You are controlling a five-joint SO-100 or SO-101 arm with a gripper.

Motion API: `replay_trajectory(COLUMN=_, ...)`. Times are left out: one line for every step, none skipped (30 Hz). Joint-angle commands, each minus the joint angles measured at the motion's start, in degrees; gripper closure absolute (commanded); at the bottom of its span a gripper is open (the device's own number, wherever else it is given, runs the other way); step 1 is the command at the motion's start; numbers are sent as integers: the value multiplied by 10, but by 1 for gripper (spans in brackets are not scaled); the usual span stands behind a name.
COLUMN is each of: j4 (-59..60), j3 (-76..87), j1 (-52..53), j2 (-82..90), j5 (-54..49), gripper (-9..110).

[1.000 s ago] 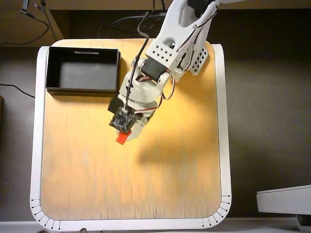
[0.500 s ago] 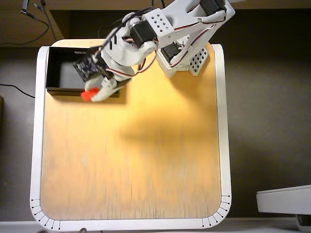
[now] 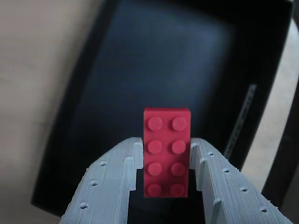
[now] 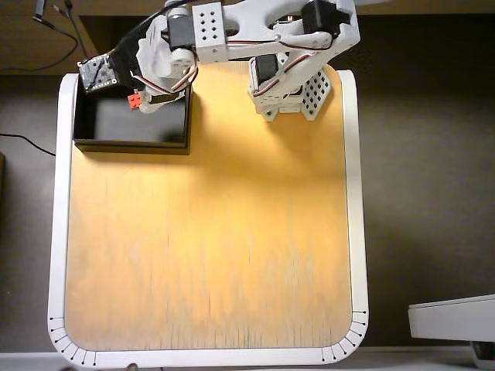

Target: Grasp a lego block and put it in the bin.

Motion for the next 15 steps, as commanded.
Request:
replay_trajectory(j4=-19, j3=-87, j1=12, j2=-9, j5=4, gripper=101)
replay_trajectory(j4=-22, j3=-87, j1=12, j2=-12, j5=4, gripper=101)
replay_trajectory(j4=-25, j3=-86, j1=11, j2=-15, j5=4, gripper=101)
replay_trajectory(j4=-25, j3=-86, j1=11, j2=-17, j5=8, gripper=101)
replay_trajectory(j4=-26, j3=-86, j1=10, j2=-18, j5=10, gripper=101)
replay_trajectory(j4=-28, j3=-86, j1=9, j2=-18, j5=10, gripper=100)
replay_trajectory(j4=-33, j3=-86, j1=8, j2=-20, j5=6, gripper=96)
replay_trajectory(j4=-36, j3=-86, j1=7, j2=-23, j5=3, gripper=94)
replay_trajectory(j4=-38, j3=-85, j1=6, j2=-25, j5=0, gripper=92)
replay_trajectory(j4=-40, j3=-85, j1=5, j2=-28, j5=-1, gripper=92)
replay_trajectory(j4=-41, j3=-85, j1=4, j2=-31, j5=-1, gripper=90)
replay_trajectory(j4=-43, j3=-85, j1=4, j2=-33, j5=1, gripper=88)
replay_trajectory(j4=-45, j3=-85, j1=4, j2=-35, j5=3, gripper=86)
replay_trajectory(j4=-47, j3=-85, j1=4, j2=-36, j5=3, gripper=85)
replay_trajectory(j4=-49, j3=-85, j1=4, j2=-36, j5=4, gripper=83)
